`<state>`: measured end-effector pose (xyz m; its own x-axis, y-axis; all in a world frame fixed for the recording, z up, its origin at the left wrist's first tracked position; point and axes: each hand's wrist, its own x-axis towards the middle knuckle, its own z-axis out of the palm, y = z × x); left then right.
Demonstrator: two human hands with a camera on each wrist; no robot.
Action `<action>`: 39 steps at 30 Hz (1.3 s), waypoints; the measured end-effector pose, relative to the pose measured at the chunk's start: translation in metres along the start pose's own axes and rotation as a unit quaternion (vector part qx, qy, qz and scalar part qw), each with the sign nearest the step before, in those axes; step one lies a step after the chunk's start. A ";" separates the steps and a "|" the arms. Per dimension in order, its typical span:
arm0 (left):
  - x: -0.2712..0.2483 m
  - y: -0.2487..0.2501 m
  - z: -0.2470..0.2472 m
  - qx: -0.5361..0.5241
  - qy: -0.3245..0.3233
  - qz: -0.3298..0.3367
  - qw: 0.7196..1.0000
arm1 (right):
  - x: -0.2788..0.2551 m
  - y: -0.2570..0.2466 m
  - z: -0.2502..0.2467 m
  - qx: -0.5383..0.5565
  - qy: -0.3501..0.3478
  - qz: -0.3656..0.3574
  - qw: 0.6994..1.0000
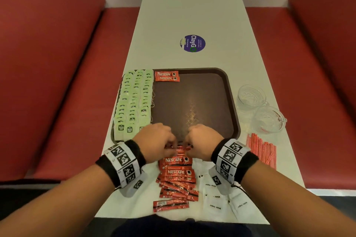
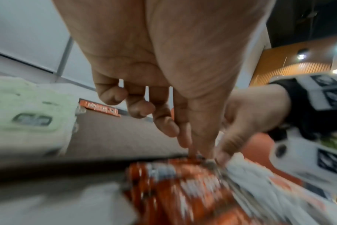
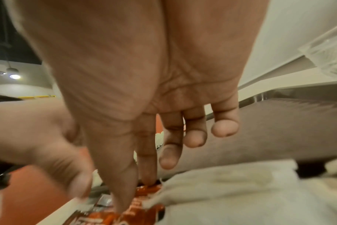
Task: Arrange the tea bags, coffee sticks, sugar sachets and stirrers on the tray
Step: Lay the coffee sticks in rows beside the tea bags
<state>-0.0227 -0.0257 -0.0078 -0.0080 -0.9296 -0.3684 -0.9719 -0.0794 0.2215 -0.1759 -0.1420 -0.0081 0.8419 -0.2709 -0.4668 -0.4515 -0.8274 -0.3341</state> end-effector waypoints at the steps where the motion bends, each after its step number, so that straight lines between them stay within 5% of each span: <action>1: -0.005 0.003 0.009 0.022 -0.012 0.000 1.000 | 0.000 -0.002 0.002 -0.006 -0.003 0.003 1.000; 9: -0.023 0.012 0.027 0.031 0.032 -0.030 0.999 | -0.005 -0.013 0.010 -0.011 -0.013 0.009 1.000; 22: -0.034 0.002 -0.005 -0.133 0.130 -0.047 0.981 | -0.011 -0.021 -0.006 0.097 0.012 0.000 0.995; 28: -0.033 -0.009 -0.005 -0.275 0.161 -0.079 0.944 | -0.010 -0.012 -0.011 0.139 0.031 0.005 0.990; 39: -0.002 -0.031 -0.029 -0.206 0.129 -0.047 0.969 | 0.006 0.009 -0.021 0.195 0.143 -0.017 0.970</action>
<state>0.0146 -0.0317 0.0121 0.1863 -0.9661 -0.1787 -0.7893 -0.2555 0.5583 -0.1685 -0.1618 0.0035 0.8810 -0.4183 -0.2212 -0.4519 -0.6052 -0.6553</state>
